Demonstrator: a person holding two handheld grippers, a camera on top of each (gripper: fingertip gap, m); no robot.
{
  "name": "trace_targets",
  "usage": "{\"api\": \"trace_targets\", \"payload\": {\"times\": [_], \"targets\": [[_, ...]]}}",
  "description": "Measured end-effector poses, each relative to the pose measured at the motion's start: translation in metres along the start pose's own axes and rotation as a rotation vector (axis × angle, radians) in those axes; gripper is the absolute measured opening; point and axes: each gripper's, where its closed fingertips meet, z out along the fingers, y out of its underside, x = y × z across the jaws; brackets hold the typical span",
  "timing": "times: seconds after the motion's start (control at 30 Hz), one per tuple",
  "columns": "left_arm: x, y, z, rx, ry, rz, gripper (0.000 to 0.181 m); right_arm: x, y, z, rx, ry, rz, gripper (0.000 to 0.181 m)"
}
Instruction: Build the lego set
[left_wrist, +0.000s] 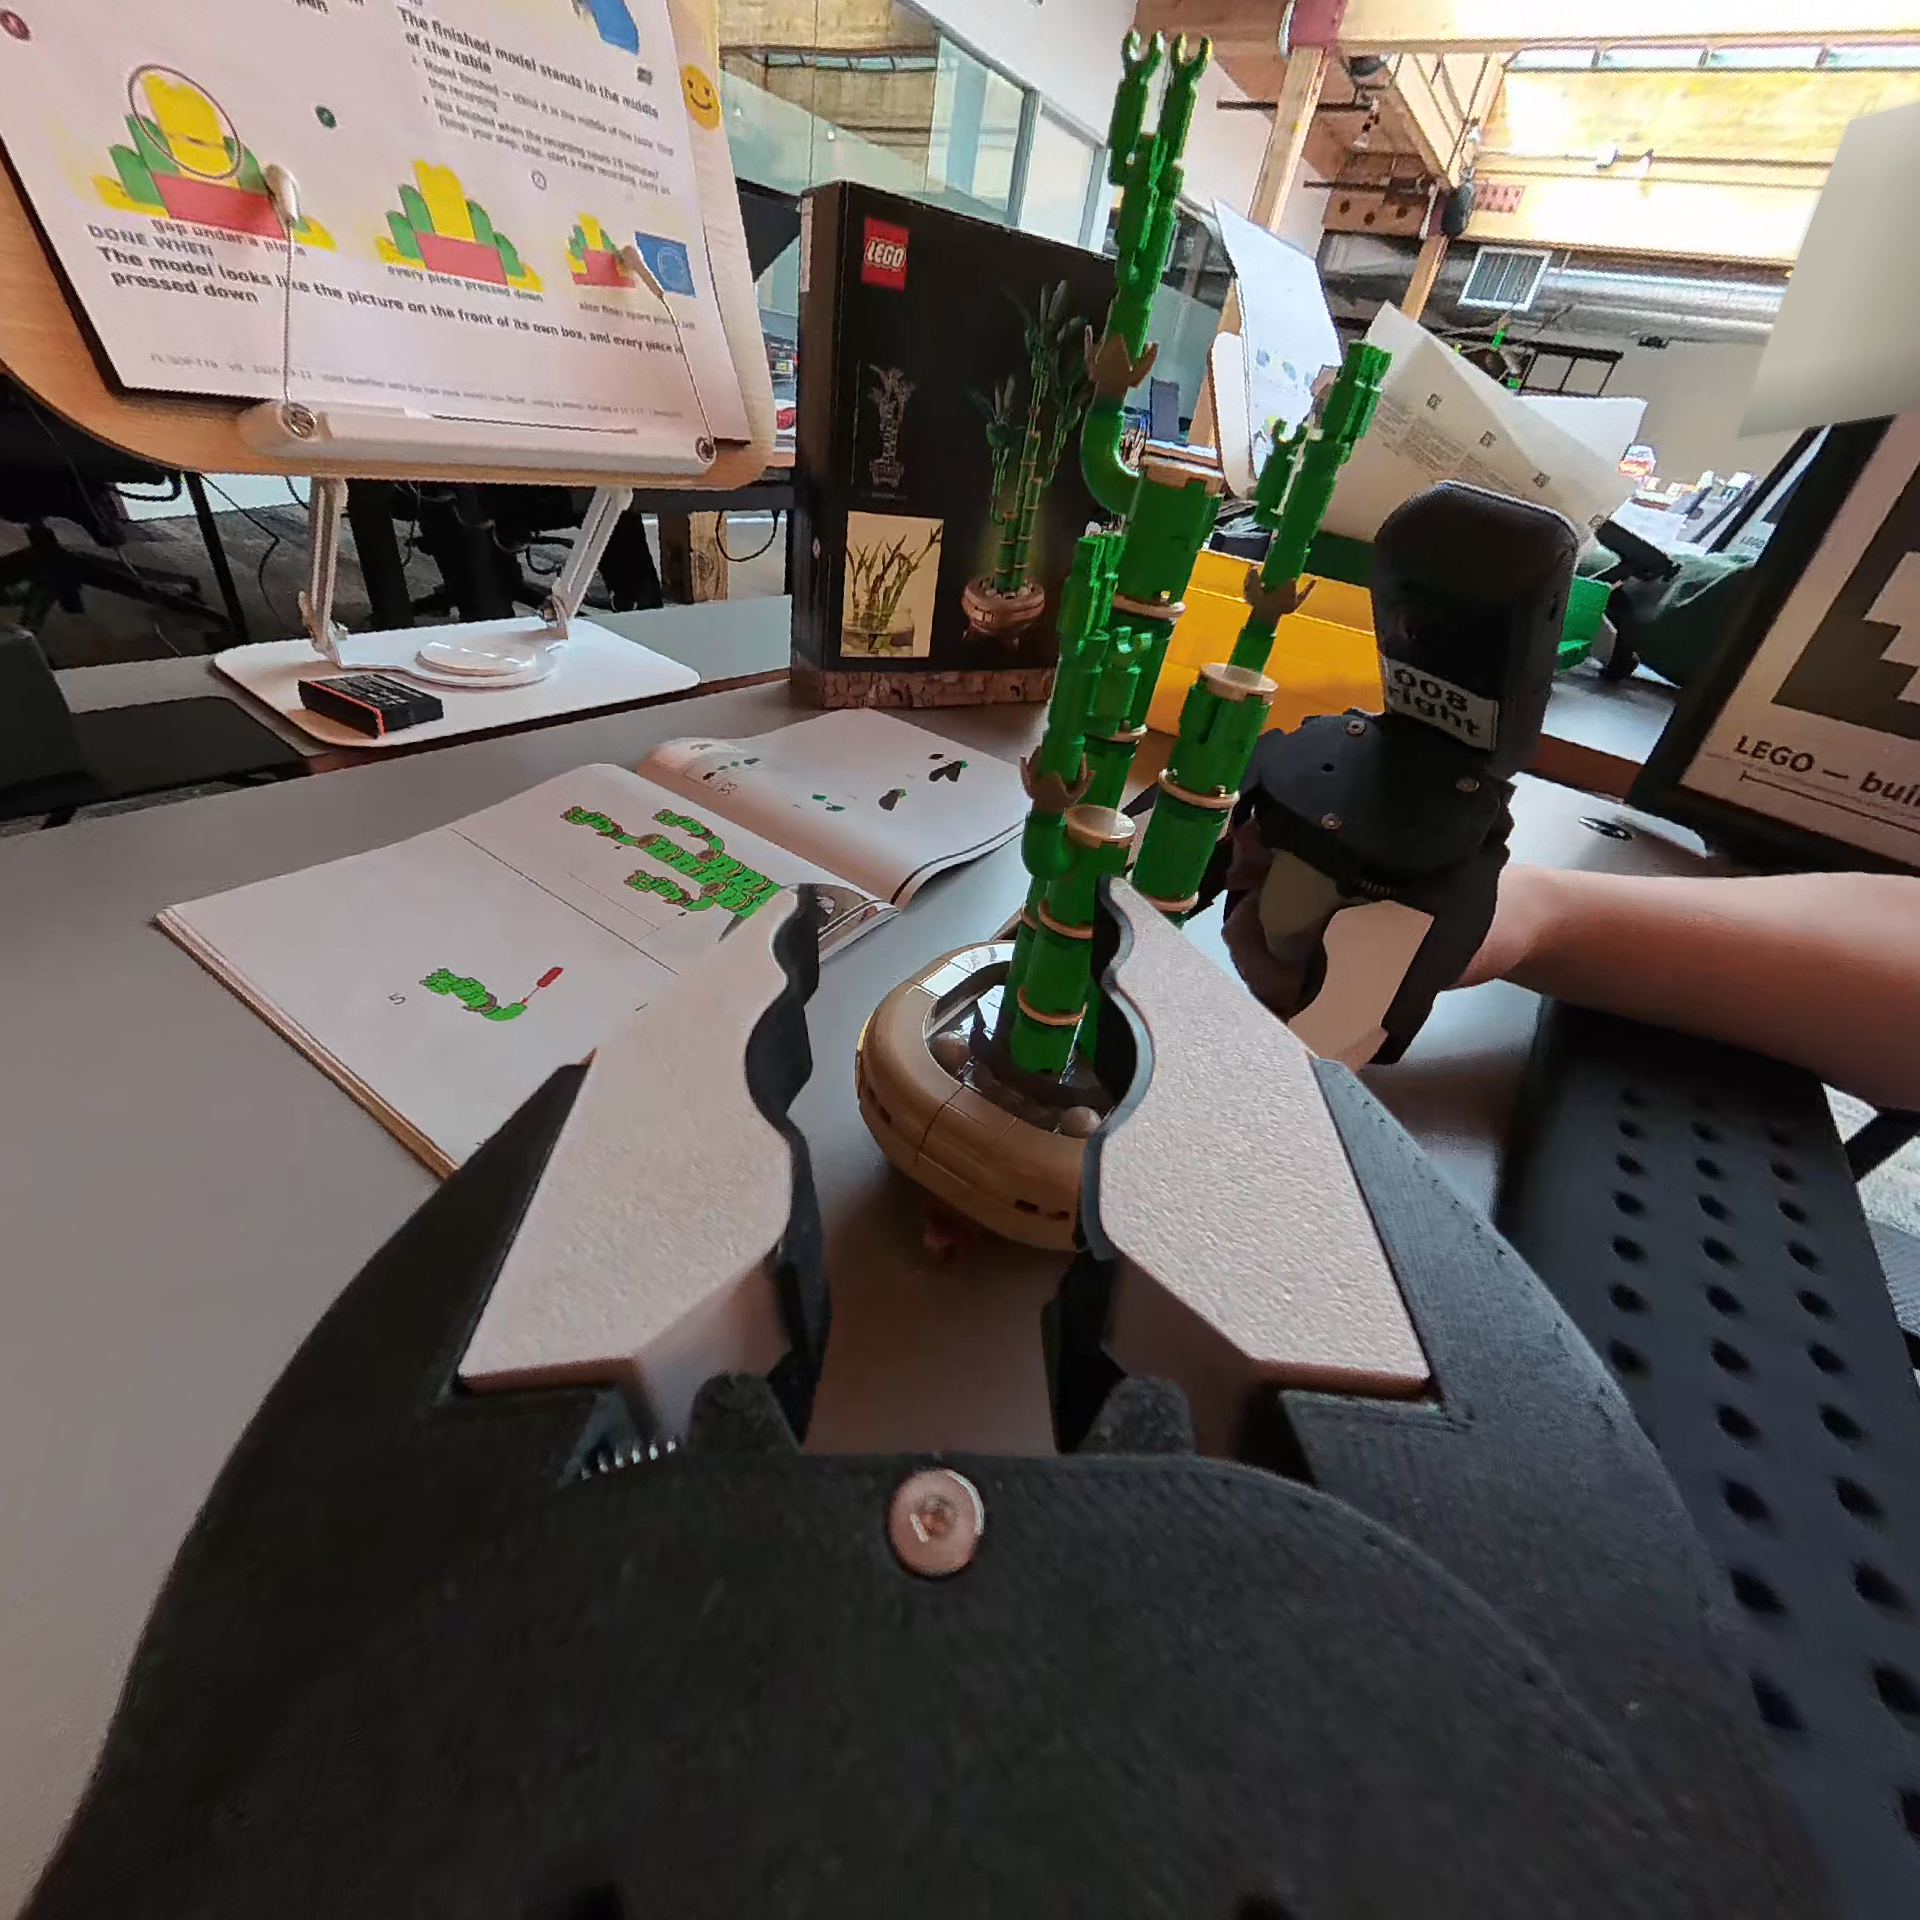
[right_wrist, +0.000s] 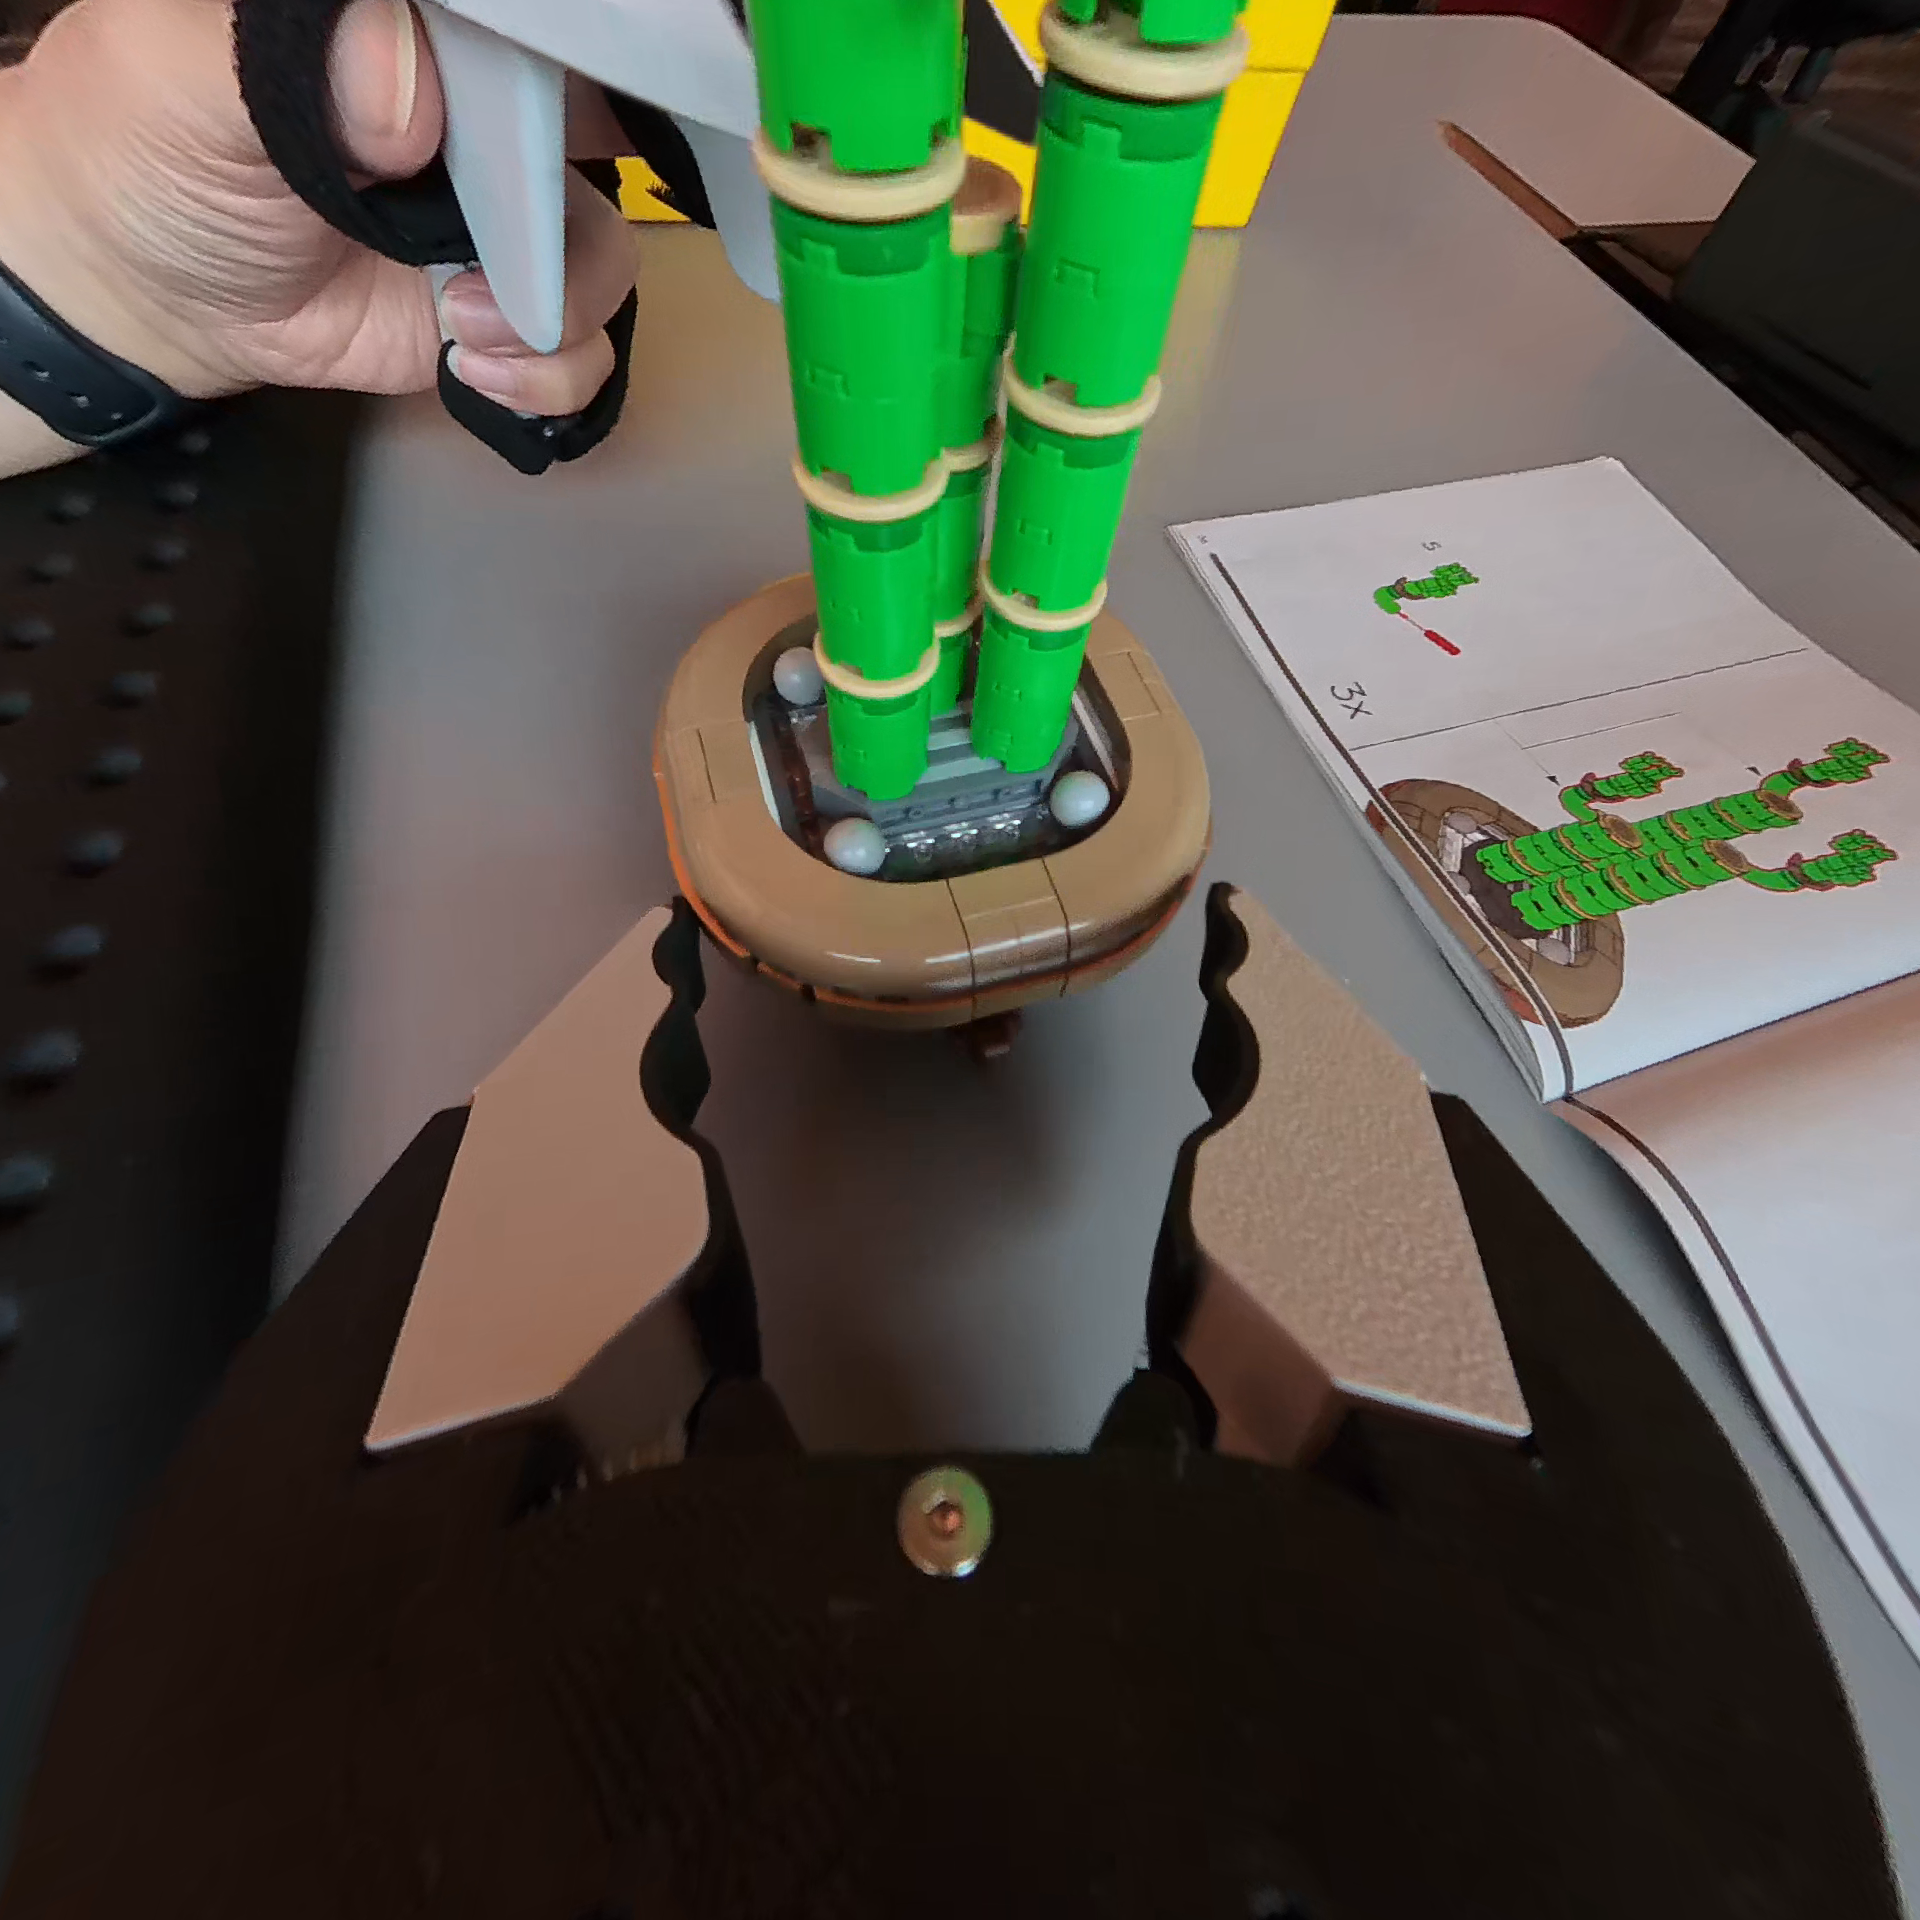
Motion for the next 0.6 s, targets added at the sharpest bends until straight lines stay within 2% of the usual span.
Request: {"api": "trace_targets", "payload": {"times": [0.33,0.6], "targets": [[0.007,0.008,0.005,-0.038,0.038,0.016,0.041,0.003,-0.008,-0.012,0.049,-0.021,0.018,0.094],[0.009,0.002,0.002,-0.007,0.05,0.008,0.038,0.006,-0.016,-0.022,0.103,-0.028,0.035,0.093]]}}
